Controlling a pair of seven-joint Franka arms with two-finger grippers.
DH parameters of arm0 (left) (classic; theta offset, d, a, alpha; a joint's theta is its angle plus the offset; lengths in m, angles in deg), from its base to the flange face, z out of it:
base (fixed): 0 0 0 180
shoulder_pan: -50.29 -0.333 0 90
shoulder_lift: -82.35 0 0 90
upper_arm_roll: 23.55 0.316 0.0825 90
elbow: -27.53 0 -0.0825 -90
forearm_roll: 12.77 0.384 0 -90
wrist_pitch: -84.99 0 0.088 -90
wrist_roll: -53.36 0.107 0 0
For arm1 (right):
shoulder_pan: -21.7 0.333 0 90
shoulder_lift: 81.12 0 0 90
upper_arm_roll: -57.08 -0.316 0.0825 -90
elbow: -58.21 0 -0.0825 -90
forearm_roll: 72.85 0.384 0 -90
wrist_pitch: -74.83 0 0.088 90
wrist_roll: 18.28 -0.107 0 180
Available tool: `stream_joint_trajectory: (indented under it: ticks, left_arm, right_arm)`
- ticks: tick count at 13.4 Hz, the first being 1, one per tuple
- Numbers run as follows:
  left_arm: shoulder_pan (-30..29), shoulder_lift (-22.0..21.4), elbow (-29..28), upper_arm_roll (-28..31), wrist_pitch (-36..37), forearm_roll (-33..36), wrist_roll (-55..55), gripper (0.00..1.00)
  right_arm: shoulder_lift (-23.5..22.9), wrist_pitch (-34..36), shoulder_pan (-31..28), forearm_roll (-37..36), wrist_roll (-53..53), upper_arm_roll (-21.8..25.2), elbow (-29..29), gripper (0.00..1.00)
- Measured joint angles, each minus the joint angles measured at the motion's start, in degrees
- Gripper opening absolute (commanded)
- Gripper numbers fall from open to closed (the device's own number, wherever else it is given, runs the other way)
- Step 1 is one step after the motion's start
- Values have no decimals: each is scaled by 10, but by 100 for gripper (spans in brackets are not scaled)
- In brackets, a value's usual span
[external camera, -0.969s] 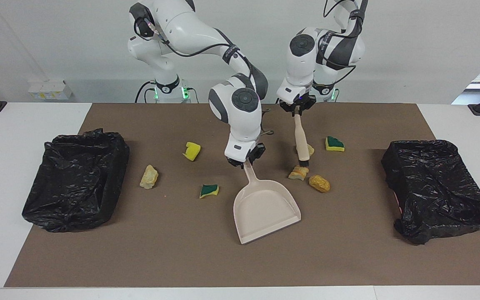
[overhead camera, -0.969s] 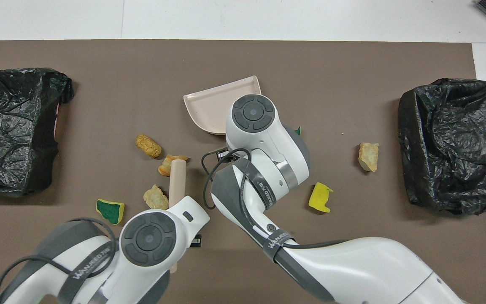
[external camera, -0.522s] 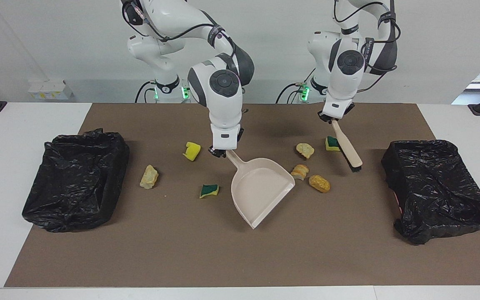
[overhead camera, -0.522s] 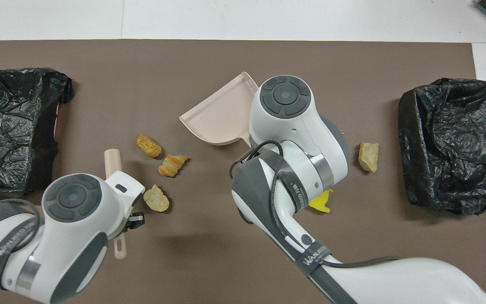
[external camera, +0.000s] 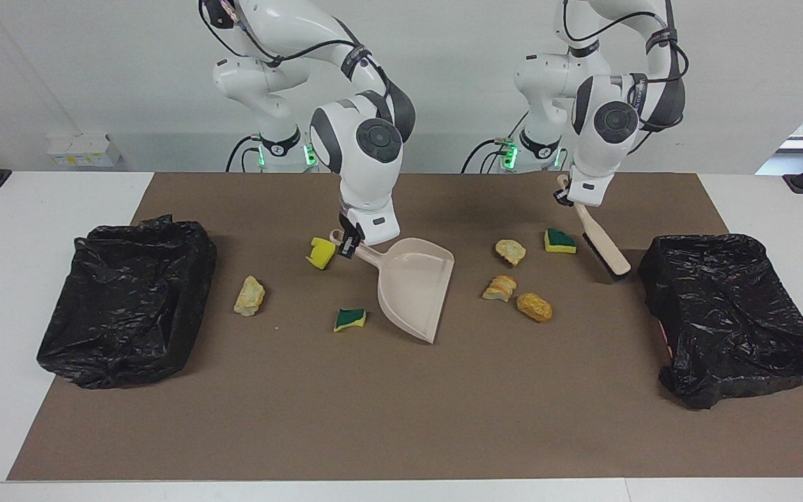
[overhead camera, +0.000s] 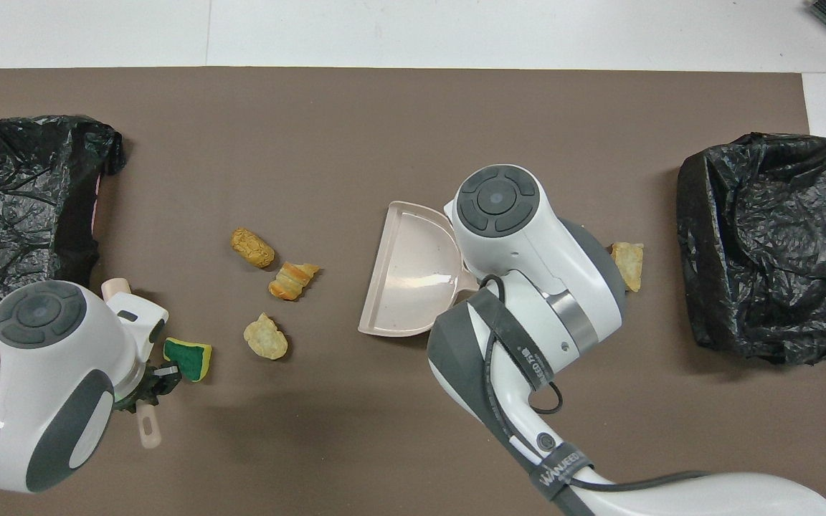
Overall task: Sweep and dump trash in bin
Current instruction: 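Sweep bread and sponge pieces into the dustpan with the left gripper's brush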
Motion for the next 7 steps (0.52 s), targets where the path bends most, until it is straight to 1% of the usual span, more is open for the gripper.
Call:
stream_joint_trajectory:
  ticks: [3,7]
  left_arm:
    - [10,-2,-15,-6,0,0,0,0]
    - [47,-2,-18,-9,-4,-15,0,0]
  right_arm:
    - [16,-21,-1,-14,97,1,-31,0]
    - [21,-43,-2,-15,134,1,-44,0]
